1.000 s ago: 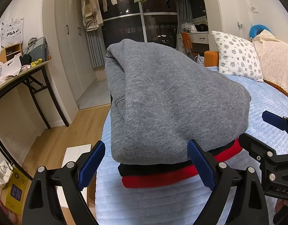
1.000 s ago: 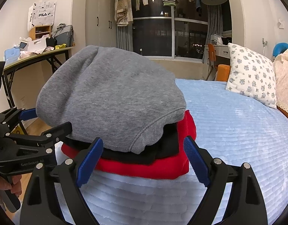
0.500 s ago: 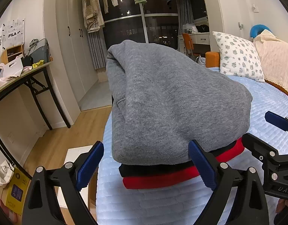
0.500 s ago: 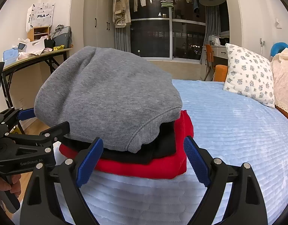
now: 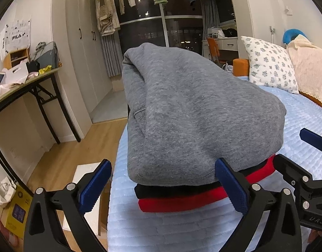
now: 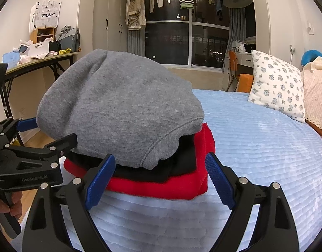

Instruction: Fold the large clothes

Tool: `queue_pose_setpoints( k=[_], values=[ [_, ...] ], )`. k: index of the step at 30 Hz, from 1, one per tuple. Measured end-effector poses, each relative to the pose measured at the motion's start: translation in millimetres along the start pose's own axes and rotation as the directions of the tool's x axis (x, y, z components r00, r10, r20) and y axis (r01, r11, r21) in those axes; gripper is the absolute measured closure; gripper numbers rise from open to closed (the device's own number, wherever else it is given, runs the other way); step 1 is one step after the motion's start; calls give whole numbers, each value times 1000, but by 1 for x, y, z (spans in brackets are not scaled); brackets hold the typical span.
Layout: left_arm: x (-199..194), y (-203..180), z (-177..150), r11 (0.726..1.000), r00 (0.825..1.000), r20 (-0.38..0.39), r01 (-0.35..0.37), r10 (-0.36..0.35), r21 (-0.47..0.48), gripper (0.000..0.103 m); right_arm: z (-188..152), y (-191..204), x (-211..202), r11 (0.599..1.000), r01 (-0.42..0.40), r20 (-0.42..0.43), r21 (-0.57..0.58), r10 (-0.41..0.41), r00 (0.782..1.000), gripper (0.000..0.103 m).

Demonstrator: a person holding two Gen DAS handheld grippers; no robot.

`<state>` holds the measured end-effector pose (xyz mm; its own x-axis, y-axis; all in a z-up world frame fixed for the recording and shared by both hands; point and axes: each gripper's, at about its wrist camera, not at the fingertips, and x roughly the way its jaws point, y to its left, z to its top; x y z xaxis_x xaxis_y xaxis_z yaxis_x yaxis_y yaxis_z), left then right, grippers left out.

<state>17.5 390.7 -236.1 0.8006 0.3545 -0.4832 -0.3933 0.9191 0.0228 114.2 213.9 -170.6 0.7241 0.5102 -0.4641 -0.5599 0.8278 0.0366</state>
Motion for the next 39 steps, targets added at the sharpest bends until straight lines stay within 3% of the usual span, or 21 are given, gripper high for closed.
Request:
queue_pose_setpoints(
  k=[26,34,39],
  values=[
    [7,-1,2,1000,1000,-23,13,-13,-15,3,-8,-3,2,1000,2,-11,0,-2,1000,17],
    [-1,-15,-3,998,998,31,-55,54,43,3,-9,-4,1,1000,1,-13,-6,-1,1000,17],
    [1,-9,-3,1000,1000,1,-15,15,12,3,-9,-3,1,1000,1,-11,-3,-1,1000,17]
  ],
)
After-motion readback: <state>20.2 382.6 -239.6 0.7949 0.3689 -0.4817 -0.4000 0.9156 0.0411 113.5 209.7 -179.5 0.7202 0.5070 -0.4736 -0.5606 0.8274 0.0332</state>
